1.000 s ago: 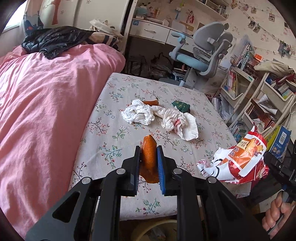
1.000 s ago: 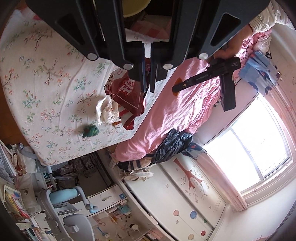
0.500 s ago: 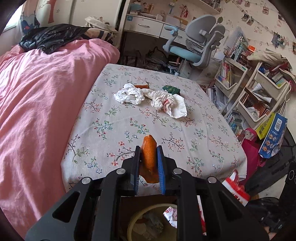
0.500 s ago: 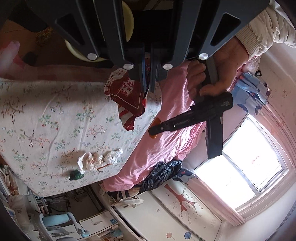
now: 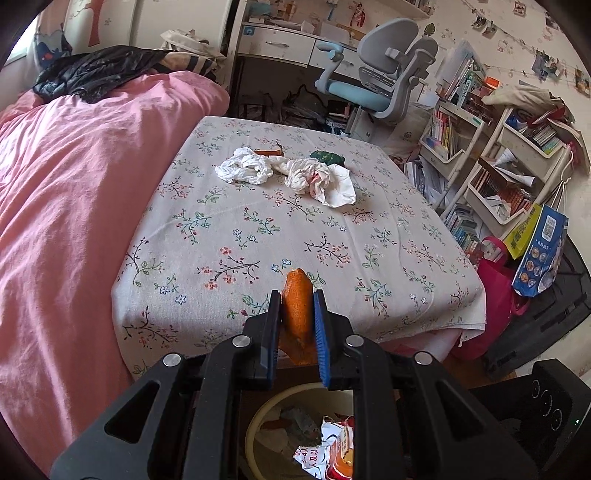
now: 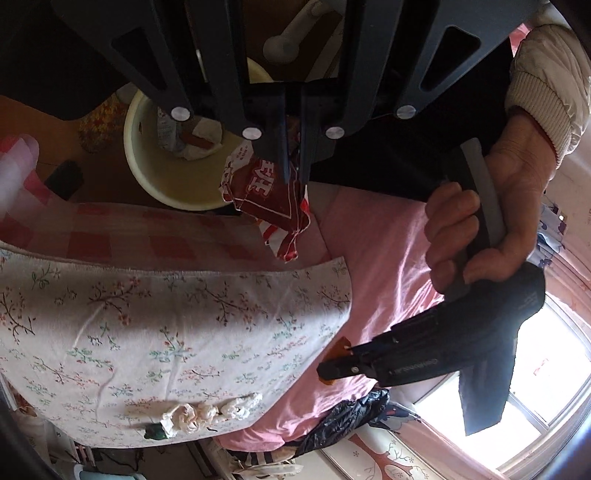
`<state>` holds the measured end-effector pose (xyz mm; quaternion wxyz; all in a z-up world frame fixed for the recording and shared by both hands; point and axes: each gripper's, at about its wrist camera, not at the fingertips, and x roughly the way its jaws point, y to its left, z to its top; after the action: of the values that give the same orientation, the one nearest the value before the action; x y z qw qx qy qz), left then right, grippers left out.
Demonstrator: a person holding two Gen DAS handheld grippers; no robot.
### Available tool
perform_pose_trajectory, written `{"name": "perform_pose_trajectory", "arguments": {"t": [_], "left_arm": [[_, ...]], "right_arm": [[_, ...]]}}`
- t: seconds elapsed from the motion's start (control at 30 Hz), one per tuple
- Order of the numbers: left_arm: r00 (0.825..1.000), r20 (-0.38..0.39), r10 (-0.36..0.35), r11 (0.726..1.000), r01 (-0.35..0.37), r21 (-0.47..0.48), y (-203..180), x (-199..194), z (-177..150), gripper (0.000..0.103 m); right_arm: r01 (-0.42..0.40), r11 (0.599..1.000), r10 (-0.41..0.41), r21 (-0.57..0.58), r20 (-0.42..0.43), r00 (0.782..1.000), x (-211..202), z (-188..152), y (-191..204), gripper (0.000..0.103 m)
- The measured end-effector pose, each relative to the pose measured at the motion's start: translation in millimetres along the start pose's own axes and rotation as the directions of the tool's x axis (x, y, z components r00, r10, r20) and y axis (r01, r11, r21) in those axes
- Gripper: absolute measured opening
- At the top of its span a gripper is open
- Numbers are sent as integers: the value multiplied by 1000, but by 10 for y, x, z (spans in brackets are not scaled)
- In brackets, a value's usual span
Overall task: Collect trash
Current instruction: 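Open the right tool to drop the wrapper while the left tool releases the peel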
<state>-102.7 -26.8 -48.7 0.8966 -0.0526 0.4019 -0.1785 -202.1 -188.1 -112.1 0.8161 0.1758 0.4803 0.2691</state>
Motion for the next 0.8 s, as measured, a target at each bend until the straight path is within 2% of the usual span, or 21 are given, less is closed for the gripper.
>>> {"name": "perform_pose_trajectory", "arguments": {"t": [0.07, 0.17, 0.23, 0.37, 0.5, 0.67, 0.8], "left_arm": [[1000, -5, -2, 1000, 2, 3, -20, -8, -38, 16], [1000, -12, -7, 1000, 7, 6, -53, -24, -114, 16], [1000, -20, -13, 1000, 13, 8, -83, -27, -173, 16], [999, -41, -22, 999, 23, 24, -186, -13, -323, 16], [997, -73, -27, 998, 31, 54, -307, 16, -494, 16], [992, -119, -32, 995, 43, 89, -436, 55, -673, 16], [986, -159, -40, 992, 58, 108, -523, 77, -804, 17]], "right_arm": [[20, 999, -19, 35, -19, 1000, 25, -23, -64, 11], [34, 998, -35, 62, 6, 999, -32, -23, -121, 28], [41, 997, -44, 61, 40, 998, -93, -23, -129, 44], [51, 997, -56, 50, 106, 993, -207, -8, -131, 45], [92, 995, -98, 41, 186, 978, -325, 37, -119, 51], [118, 990, -137, 83, 273, 952, -494, 61, -203, 54], [123, 984, -157, 127, 303, 940, -572, 79, -293, 57]]}}
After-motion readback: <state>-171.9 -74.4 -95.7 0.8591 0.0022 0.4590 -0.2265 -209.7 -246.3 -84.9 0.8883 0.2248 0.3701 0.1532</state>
